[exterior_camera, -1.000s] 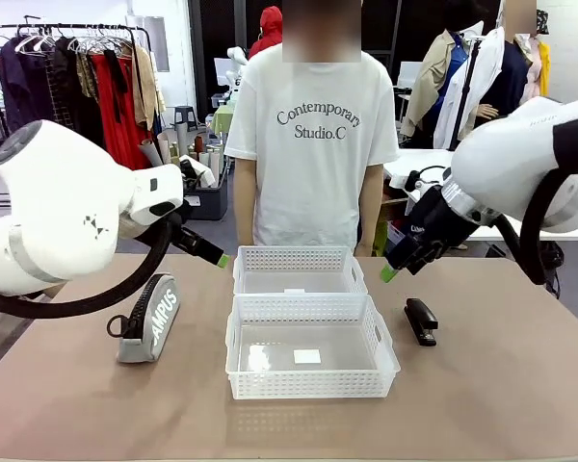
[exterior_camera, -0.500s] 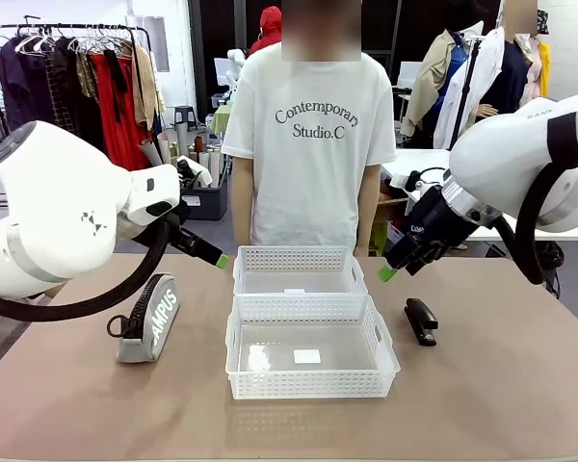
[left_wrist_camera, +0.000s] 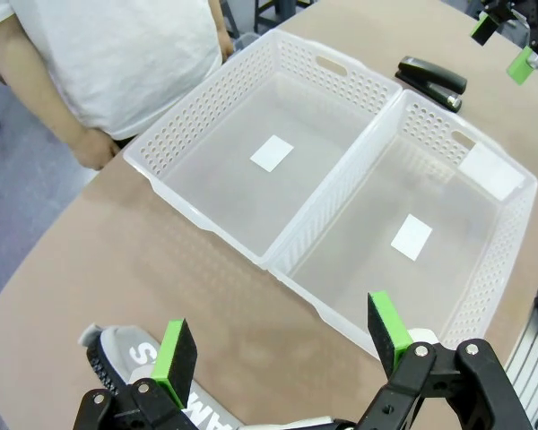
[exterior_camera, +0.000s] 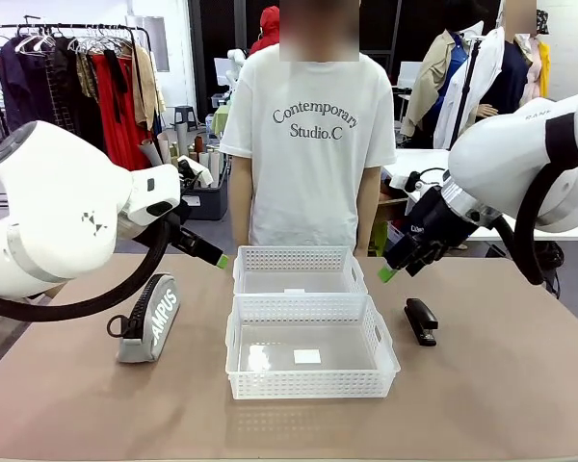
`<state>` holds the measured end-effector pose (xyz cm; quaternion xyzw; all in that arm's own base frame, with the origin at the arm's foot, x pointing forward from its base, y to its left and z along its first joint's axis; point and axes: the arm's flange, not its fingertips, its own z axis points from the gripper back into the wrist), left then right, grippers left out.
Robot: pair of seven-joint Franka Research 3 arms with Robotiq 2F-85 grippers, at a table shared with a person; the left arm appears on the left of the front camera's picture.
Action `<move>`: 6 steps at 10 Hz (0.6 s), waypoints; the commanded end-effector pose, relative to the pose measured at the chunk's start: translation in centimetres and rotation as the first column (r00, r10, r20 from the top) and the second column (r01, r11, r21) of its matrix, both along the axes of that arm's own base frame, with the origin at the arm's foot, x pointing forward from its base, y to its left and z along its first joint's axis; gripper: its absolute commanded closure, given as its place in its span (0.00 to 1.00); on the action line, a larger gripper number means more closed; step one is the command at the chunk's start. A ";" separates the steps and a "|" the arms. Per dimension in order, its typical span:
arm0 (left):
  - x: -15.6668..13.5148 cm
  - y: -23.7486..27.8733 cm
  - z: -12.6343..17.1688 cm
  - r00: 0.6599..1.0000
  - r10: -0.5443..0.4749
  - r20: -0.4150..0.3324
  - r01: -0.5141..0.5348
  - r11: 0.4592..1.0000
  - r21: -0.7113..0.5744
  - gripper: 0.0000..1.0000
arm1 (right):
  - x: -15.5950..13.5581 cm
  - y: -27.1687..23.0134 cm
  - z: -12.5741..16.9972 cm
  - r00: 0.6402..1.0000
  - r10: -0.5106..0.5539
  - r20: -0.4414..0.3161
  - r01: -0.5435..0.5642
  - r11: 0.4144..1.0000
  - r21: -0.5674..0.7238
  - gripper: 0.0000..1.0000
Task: Distribute items into two baskets.
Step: Pick up the Pencil pouch that the person points to.
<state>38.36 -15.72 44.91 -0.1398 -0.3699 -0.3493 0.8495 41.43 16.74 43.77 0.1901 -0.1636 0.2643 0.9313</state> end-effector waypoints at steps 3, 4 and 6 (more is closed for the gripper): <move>0.1 -0.5 1.3 0.970 -0.120 -0.213 0.134 0.989 0.057 0.00 | 1.5 0.6 0.8 0.988 -0.027 -0.154 0.050 0.988 0.146 0.00; 0.1 -0.4 1.8 0.944 -0.122 -0.307 0.144 0.988 0.048 0.00 | 1.6 0.7 1.0 0.982 -0.023 -0.186 0.054 0.985 0.166 0.00; 0.0 0.3 2.8 0.871 -0.195 -0.451 0.193 0.980 -0.050 0.00 | 2.0 0.9 1.7 0.968 -0.010 -0.251 0.068 0.972 0.223 0.00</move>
